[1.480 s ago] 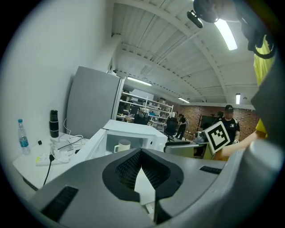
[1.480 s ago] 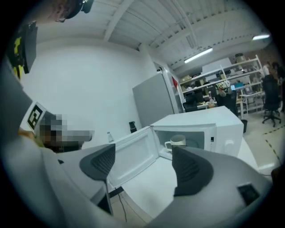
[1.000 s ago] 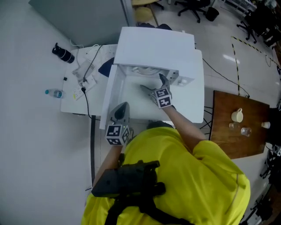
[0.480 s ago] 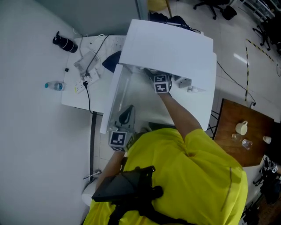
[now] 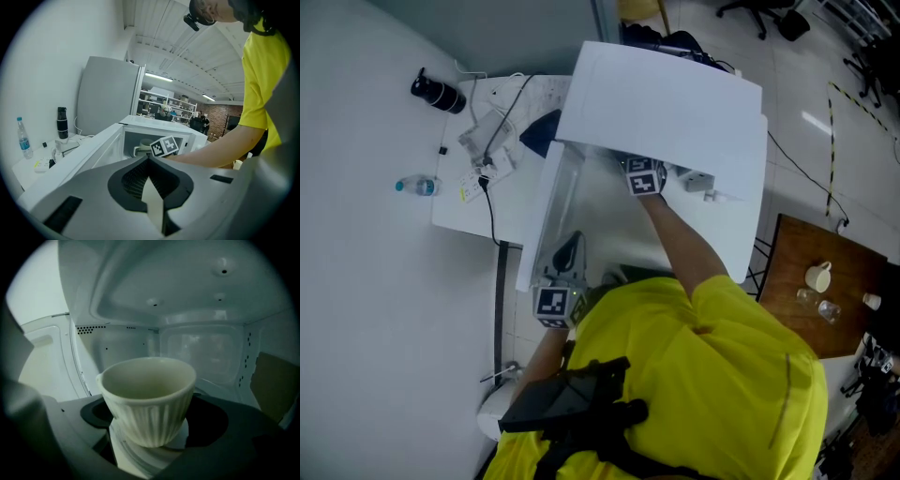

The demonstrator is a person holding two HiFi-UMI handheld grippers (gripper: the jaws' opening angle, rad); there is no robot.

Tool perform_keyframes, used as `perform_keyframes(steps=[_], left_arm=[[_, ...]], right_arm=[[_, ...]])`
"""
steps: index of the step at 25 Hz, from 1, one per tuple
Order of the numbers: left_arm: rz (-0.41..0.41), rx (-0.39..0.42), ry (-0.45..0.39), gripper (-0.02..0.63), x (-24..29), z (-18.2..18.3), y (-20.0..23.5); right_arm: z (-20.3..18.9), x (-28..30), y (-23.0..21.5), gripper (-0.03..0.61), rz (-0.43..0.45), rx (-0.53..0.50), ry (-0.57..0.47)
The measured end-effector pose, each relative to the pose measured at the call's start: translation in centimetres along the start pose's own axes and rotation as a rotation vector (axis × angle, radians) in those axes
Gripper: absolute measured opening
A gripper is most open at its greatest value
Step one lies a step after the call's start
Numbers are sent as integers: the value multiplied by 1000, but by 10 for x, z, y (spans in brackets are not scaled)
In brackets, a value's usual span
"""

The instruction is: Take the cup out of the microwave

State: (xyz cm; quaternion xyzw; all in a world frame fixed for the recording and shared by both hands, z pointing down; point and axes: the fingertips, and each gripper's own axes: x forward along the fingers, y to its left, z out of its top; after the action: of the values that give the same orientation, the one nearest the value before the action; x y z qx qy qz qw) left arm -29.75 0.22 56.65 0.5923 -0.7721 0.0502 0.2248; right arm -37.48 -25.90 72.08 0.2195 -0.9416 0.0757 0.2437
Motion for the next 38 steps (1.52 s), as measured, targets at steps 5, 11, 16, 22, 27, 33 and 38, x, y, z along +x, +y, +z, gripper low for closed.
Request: perform_keyframes(steps=[5, 11, 16, 22, 27, 33, 38], left_arm=[[-9, -4, 8, 5, 4, 1, -2], [2, -28, 31, 5, 8, -3, 4], [-40, -7, 56, 5, 21, -8, -6], [-187, 62, 140, 5, 61, -32, -49], [-304, 99, 212, 5, 88, -49, -97], [-398, 180, 256, 5, 94, -54, -131], [-386, 192, 267, 5, 91, -52, -124]], right_arm=[[-8, -20, -2, 463, -12, 26, -22], [-26, -93, 40, 463, 108, 33, -32], [-82, -170, 49, 463, 165, 12, 45], [-172, -252, -34, 464, -75, 151, 143], [-214, -294, -135, 464, -328, 256, 123], [-224, -290, -216, 465, -447, 270, 103], [-225, -282, -231, 465, -468, 290, 101]])
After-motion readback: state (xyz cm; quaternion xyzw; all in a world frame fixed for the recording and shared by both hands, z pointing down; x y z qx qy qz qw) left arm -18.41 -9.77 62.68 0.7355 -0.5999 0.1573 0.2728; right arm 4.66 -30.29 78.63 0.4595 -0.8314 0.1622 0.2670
